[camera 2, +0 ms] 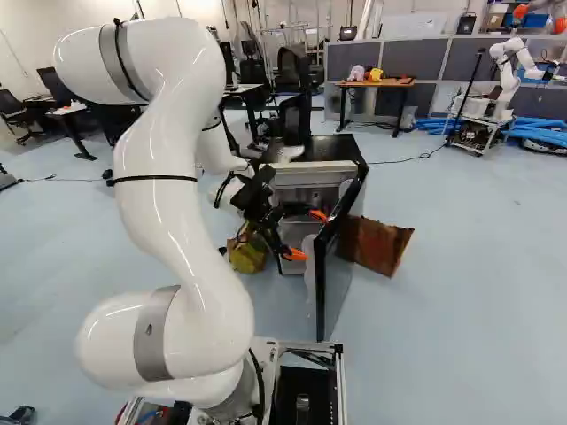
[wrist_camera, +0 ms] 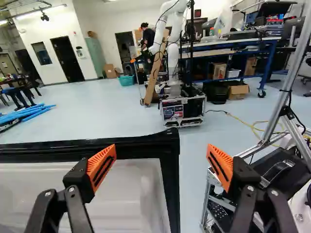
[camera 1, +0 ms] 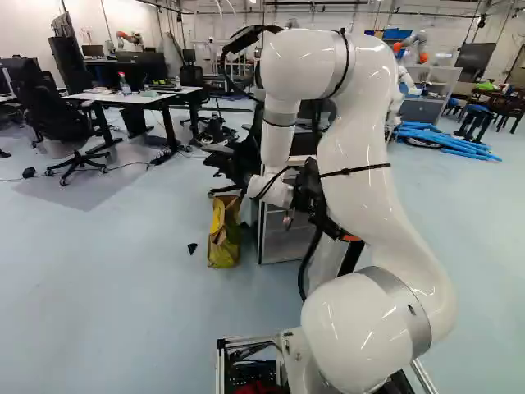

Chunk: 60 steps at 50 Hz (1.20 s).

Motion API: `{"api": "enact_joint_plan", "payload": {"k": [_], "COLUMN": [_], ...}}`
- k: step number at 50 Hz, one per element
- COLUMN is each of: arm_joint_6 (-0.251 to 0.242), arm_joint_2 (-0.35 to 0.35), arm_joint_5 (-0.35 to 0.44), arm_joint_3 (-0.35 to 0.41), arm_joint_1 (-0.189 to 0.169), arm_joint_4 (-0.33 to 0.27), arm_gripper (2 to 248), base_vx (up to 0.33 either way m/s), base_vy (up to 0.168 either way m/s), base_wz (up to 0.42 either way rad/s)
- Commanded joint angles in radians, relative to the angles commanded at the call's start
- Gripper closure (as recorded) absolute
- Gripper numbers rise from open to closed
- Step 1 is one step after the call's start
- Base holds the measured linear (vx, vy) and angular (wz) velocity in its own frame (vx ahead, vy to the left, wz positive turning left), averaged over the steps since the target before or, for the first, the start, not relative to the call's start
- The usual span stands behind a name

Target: Grab a drink from the fridge

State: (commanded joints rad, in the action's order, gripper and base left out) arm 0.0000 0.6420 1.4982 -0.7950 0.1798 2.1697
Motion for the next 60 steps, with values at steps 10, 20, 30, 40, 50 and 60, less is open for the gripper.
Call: {"api": "enact_joint_plan", "payload": {"k": [10, 20, 30, 40, 50, 60], "arm_joint_6": [0.000, 0.000, 0.000, 0.000, 0.000, 0.000], "arm_joint_2": [0.003, 0.007, 0.012, 0.019, 0.026, 0.034], "arm_joint_5": [-0.006, -0.012, -0.016, -0.016, -0.015, -0.015], "arm_joint_3": [-0.028, -0.057, -0.087, -0.118, -0.150, -0.183], "arm_joint_1": [-0.054, -0.107, -0.157, -0.206, -0.252, -0.298], "arm_joint_4": [0.000, 0.000, 0.000, 0.000, 0.000, 0.000], "arm_gripper": [3, 3, 3, 3, 3, 3], "base_vx": [0.000, 0.000, 0.000, 0.000, 0.000, 0.000], "base_vy": [0.000, 0.000, 0.000, 0.000, 0.000, 0.000], "base_wz": [0.000, 0.000, 0.000, 0.000, 0.000, 0.000]}}
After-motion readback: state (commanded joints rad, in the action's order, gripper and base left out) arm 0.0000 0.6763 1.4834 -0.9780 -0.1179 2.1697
